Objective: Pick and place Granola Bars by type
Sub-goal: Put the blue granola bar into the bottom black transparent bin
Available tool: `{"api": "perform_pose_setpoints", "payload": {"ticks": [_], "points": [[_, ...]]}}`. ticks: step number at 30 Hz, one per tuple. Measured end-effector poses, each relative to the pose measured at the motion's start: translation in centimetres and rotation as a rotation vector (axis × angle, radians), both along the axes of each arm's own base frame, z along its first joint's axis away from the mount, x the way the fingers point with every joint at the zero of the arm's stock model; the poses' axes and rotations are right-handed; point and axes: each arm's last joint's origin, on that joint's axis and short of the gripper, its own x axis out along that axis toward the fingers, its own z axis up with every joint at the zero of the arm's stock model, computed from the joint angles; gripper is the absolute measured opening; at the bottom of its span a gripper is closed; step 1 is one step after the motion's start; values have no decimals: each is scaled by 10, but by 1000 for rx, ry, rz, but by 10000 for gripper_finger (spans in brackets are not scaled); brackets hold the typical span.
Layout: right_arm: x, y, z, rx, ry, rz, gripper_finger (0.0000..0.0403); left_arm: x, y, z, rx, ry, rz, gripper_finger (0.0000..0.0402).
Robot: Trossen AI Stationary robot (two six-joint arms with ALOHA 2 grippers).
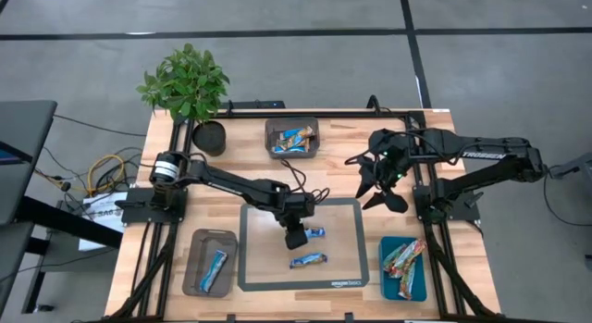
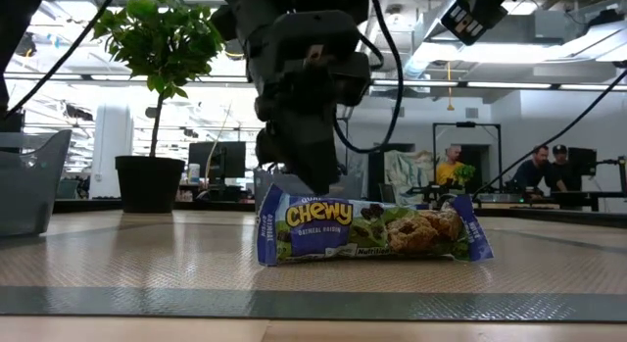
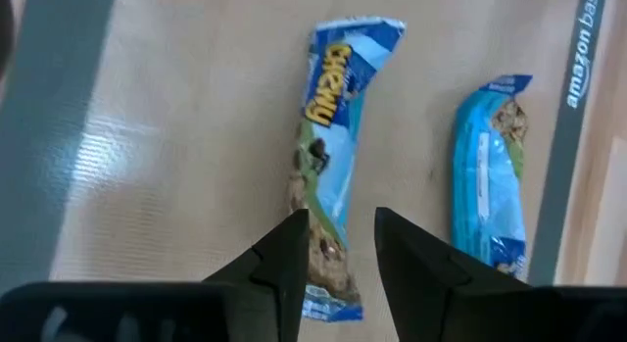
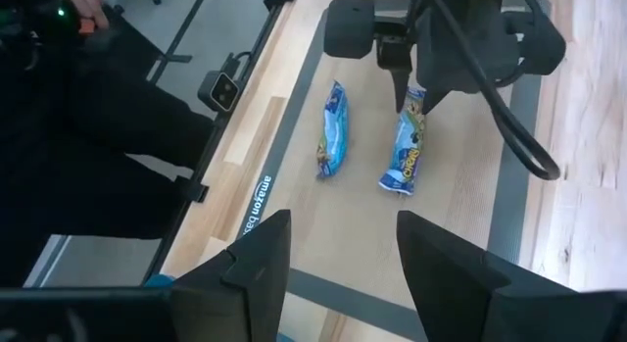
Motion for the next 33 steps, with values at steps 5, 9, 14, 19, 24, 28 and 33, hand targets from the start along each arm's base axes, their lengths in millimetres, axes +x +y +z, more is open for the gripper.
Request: {"api": "perform_pose_setpoints", "payload": {"ticks": [5,9,14,19,24,28,33], "points": [[0,0,0,0,0,0,177,3,0,-5,-12,0,4,137],[0,0,0,-1,1,-1,177,6,-2,-18,-29,23,-6,161],[0,0,0,-2,1,-2,177,9,-4,-27,-8,38,-39,169],[0,0,0,-6,-2,-3,177,7,-4,-26,26,59,-28,136],[0,0,0,-10,-3,0,177,7,-7,-25,31,64,-56,58],[0,0,0,-16,-4,-3,177,6,-8,-25,33,63,-66,10],[0,-1,0,-26,-4,-9,177,5,-8,-23,24,72,-62,5]]}}
